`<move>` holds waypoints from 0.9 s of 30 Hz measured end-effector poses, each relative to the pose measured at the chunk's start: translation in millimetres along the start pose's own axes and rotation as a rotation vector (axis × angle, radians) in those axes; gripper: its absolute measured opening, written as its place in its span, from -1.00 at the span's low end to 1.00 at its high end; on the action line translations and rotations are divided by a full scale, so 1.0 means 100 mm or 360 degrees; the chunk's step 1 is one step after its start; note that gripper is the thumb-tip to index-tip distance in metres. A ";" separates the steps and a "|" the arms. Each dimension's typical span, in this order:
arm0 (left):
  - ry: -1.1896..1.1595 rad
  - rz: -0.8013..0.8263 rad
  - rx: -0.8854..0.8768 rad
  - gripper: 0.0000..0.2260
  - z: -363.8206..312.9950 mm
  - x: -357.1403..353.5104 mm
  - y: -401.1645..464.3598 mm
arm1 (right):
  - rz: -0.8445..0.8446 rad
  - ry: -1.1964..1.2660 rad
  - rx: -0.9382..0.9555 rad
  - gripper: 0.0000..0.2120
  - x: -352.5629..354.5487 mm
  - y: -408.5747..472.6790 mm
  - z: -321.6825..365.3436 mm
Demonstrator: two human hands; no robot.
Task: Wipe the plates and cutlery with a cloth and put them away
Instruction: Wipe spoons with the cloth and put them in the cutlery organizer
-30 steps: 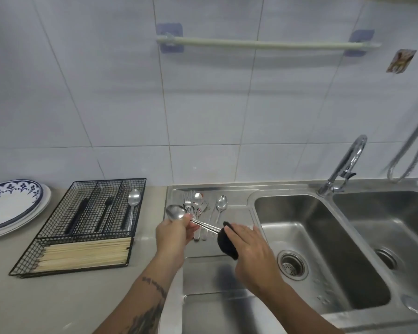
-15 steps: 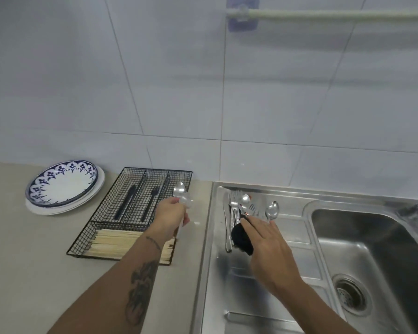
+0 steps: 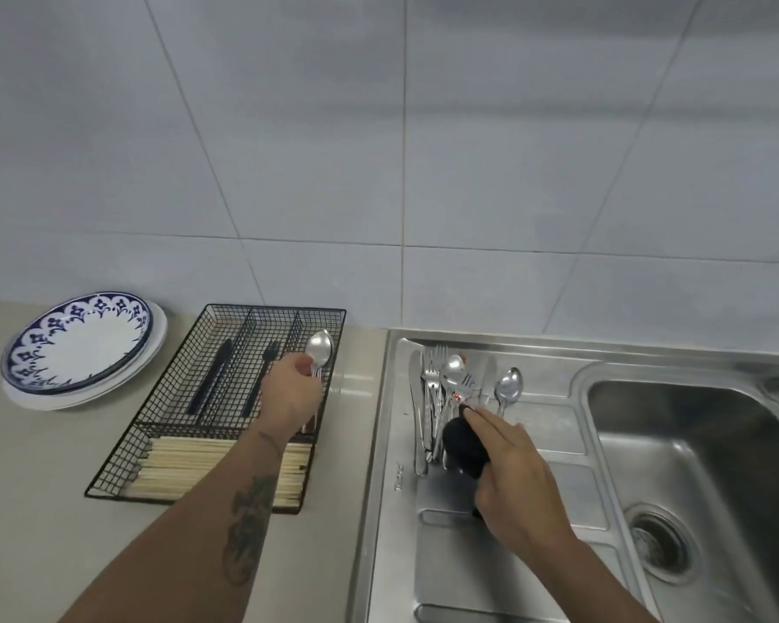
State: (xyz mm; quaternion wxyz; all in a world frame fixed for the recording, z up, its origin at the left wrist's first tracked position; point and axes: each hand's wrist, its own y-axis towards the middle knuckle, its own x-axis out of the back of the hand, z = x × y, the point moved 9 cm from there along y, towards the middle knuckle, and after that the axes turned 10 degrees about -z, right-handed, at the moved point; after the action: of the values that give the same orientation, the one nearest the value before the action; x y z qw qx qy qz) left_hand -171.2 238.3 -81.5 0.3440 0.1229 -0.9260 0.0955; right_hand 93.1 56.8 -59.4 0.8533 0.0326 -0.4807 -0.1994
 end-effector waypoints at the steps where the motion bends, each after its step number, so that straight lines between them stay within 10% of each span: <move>1: 0.0052 -0.0015 -0.0057 -0.60 -0.04 0.01 -0.05 | 0.0002 -0.0010 -0.0052 -0.26 0.03 -0.01 -0.09; 13: 0.0148 0.0515 -0.0821 -0.79 -0.87 -1.38 -1.62 | -0.0196 -0.0042 -0.0325 -0.35 0.51 -0.13 -0.82; 27: 0.0760 0.0254 -0.0994 -0.69 -0.99 -1.91 -1.92 | 0.0336 -0.0222 -0.0064 -0.30 0.19 -0.51 -1.08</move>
State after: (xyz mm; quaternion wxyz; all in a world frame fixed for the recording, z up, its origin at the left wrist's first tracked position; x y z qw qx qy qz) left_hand 85.7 112.3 -116.6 0.5618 -0.0854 -0.8111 -0.1384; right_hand 176.5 -11.6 -114.2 0.8345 -0.0494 -0.5355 -0.1199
